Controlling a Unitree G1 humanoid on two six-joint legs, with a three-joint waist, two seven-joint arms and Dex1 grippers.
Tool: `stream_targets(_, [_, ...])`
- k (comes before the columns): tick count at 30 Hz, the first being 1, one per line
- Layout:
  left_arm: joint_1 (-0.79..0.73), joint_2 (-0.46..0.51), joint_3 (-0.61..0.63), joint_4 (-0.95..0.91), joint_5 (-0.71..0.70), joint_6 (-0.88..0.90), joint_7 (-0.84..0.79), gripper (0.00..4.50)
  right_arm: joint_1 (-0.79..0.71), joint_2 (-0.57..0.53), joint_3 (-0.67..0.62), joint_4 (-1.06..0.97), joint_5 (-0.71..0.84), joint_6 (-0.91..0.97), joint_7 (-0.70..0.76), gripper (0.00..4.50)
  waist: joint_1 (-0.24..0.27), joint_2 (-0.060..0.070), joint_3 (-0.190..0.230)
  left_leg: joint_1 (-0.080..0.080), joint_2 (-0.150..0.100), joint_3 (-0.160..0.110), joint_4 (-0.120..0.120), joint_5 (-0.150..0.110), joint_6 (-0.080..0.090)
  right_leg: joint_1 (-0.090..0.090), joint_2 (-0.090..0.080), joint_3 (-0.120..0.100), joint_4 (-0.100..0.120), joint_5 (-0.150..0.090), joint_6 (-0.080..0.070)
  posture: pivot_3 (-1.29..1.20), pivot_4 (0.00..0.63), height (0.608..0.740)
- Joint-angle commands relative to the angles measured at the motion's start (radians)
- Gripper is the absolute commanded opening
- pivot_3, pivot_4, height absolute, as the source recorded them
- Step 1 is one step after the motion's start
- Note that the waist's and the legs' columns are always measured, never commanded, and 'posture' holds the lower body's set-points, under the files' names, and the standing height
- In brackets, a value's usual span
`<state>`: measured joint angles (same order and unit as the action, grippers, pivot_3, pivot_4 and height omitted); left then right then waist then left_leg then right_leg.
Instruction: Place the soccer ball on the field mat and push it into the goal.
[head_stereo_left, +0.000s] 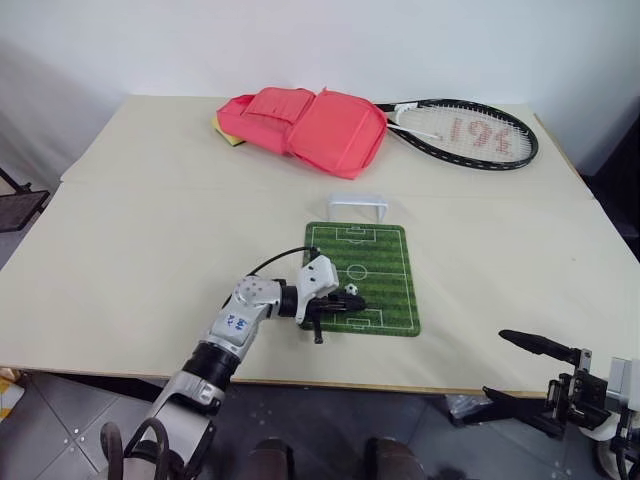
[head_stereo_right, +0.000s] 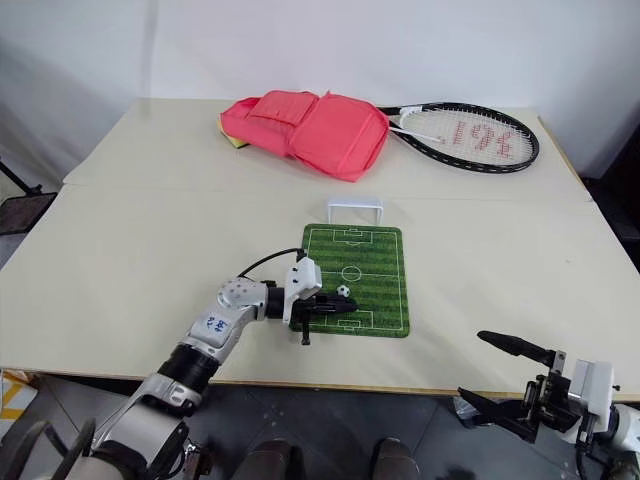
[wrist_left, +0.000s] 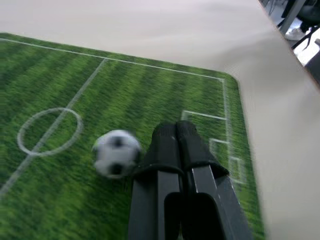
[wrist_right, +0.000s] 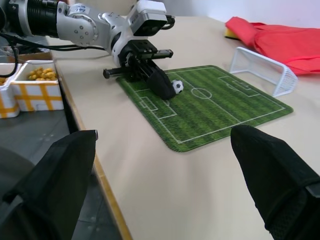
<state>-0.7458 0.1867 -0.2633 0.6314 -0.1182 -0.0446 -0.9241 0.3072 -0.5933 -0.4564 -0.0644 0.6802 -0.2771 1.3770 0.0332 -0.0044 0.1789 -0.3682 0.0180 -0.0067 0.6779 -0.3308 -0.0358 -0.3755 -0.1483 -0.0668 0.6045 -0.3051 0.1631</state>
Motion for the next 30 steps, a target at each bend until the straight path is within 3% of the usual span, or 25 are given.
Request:
stream_targets(1, [-0.177, -0.045, 0.110, 0.223, -0.008, -0.228, 0.096, 0.04, 0.005, 0.050, -0.009, -0.065, -0.002, -0.015, -0.089, 4.50, 0.001, -0.002, 0.001, -0.001, 0.000, 0.000, 0.001, 0.000, 0.000, 0.000, 0.000, 0.000, 0.000, 0.000, 0.000, 0.00, 0.150, 0.740])
stream_targets(6, [-0.209, -0.015, 0.193, 0.227, -0.088, -0.283, -0.070, 0.04, -0.010, 0.118, 0.016, -0.105, -0.015, 0.000, -0.202, 4.50, -0.013, 0.001, 0.000, -0.001, 0.000, 0.001, -0.002, -0.001, 0.001, -0.001, 0.000, 0.000, 0.001, 0.001, 0.002, 0.00, 0.150, 0.740])
stream_targets(9, [-0.069, 0.091, 0.217, -0.007, -0.177, -0.219, -0.231, 0.04, -0.044, 0.140, 0.034, -0.084, -0.034, -0.015, -0.237, 4.50, -0.030, 0.002, -0.001, 0.001, 0.000, 0.004, -0.008, -0.001, 0.001, -0.002, 0.000, 0.001, 0.000, 0.001, 0.002, 0.00, 0.150, 0.740])
stream_targets(13, [0.124, 0.248, 0.258, -0.277, -0.260, -0.117, -0.323, 0.04, -0.107, 0.144, 0.026, -0.028, -0.052, -0.035, -0.278, 4.50, -0.035, 0.002, 0.000, 0.002, 0.001, 0.004, -0.011, 0.000, 0.000, -0.003, 0.000, 0.002, 0.001, 0.001, 0.001, 0.00, 0.150, 0.740])
stream_targets(17, [0.295, 0.394, 0.394, -0.427, -0.323, -0.019, -0.268, 0.04, -0.194, 0.125, 0.030, 0.049, -0.063, -0.055, -0.276, 4.50, -0.029, 0.002, 0.000, 0.001, 0.000, 0.003, -0.007, -0.001, 0.001, -0.002, -0.001, 0.002, 0.001, 0.001, 0.002, 0.00, 0.150, 0.740])
stream_targets(21, [0.489, 0.479, 0.487, -0.540, -0.329, 0.007, -0.237, 0.04, -0.244, 0.113, 0.030, 0.099, -0.051, -0.055, -0.260, 4.50, -0.024, 0.003, 0.000, 0.002, 0.000, 0.002, -0.007, -0.001, 0.002, -0.001, -0.001, 0.002, 0.002, 0.001, 0.001, 0.00, 0.150, 0.740])
stream_targets(25, [0.672, 0.489, 0.591, -0.614, -0.353, 0.053, -0.153, 0.04, -0.285, 0.101, 0.032, 0.151, -0.040, -0.049, -0.236, 4.50, -0.026, 0.003, 0.000, 0.002, 0.001, 0.003, -0.009, -0.001, 0.002, -0.002, -0.001, 0.003, 0.000, 0.001, 0.001, 0.00, 0.150, 0.740])
stream_targets(30, [0.735, 0.452, 0.641, -0.647, -0.341, 0.060, -0.036, 0.04, -0.304, 0.087, 0.042, 0.180, -0.040, -0.046, -0.195, 4.50, -0.013, 0.003, 0.000, 0.002, 0.001, 0.003, -0.009, -0.001, 0.002, -0.001, -0.001, 0.003, 0.001, 0.001, 0.001, 0.00, 0.150, 0.740])
